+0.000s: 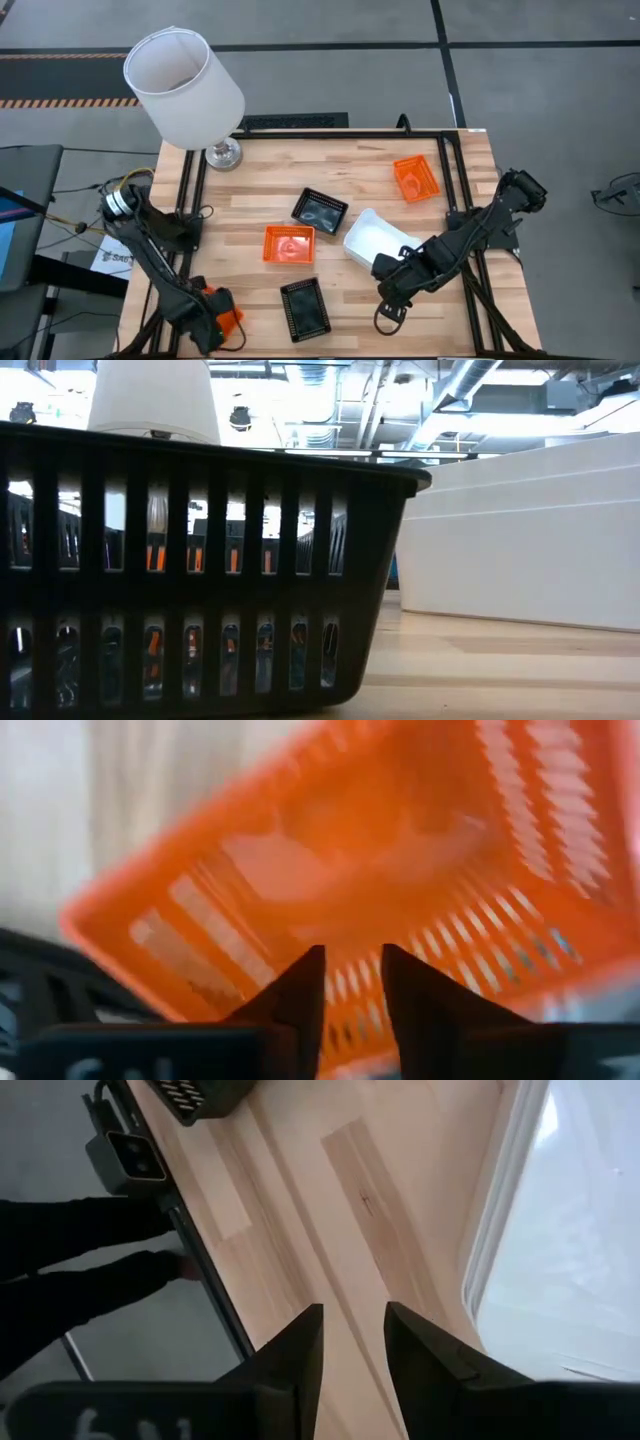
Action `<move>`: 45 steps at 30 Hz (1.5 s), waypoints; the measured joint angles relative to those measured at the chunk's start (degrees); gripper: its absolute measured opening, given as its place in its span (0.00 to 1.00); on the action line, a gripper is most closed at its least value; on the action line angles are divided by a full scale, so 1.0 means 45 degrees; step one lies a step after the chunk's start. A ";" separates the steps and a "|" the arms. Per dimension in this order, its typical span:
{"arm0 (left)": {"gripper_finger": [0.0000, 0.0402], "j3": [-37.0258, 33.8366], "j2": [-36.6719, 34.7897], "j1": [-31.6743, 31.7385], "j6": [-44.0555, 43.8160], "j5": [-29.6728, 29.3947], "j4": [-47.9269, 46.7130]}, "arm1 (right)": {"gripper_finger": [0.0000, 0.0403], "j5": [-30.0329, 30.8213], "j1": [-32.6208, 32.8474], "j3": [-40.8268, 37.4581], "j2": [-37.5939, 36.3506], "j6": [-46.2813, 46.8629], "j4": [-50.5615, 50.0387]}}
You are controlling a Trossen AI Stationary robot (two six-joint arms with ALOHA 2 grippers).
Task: Stack baskets by color
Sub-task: Move the orange bins to the center of the table, then stack the bottom black bin on top of the top black bin
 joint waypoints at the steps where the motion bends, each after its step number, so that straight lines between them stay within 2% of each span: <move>1: 0.19 0.0005 0.0238 0.0098 0.0138 -0.0198 -0.0112 | 0.32 -0.0001 -0.0015 0.0000 -0.0001 -0.0003 0.0072; 8: 0.02 0.0019 0.2010 0.1299 0.2688 -0.1700 0.0410 | 0.32 0.0000 -0.0047 0.0000 -0.0003 0.0055 0.0726; 13: 0.02 0.0100 0.2693 0.3020 0.5134 -0.2870 0.0285 | 0.32 0.0000 -0.0089 0.0000 -0.0005 0.0123 0.0981; 18: 0.01 0.0217 0.2594 0.5256 0.7265 -0.4575 0.1919 | 0.32 0.0019 -0.0228 -0.0005 -0.0005 0.0210 0.1270; 23: 0.00 0.0559 0.2674 0.7115 0.8541 -0.4471 0.4396 | 0.32 0.0493 -0.0296 -0.0010 -0.0005 0.0135 0.1360; 28: 0.00 0.1212 0.2713 0.8669 0.8816 -0.3948 0.7178 | 0.32 0.1684 -0.0302 -0.0010 -0.0005 0.0108 0.1373; 31: 0.00 0.1774 0.2689 0.9512 0.8821 -0.3461 0.7684 | 0.32 0.2271 -0.0395 -0.0005 -0.0005 0.0065 0.1438; 36: 0.00 0.3087 0.2289 1.0460 0.9601 -0.1814 0.6249 | 0.32 0.2285 -0.0467 -0.0011 -0.0005 -0.0887 0.1537; 39: 0.00 0.4089 0.1780 1.0608 1.0155 -0.1482 0.4212 | 0.34 0.2169 -0.0345 -0.0294 -0.0014 -0.1495 0.2020; 45: 0.00 0.5910 0.0095 1.0321 1.1280 -0.1677 0.0990 | 0.53 0.1824 0.0219 -0.0922 0.0648 -0.3524 0.3918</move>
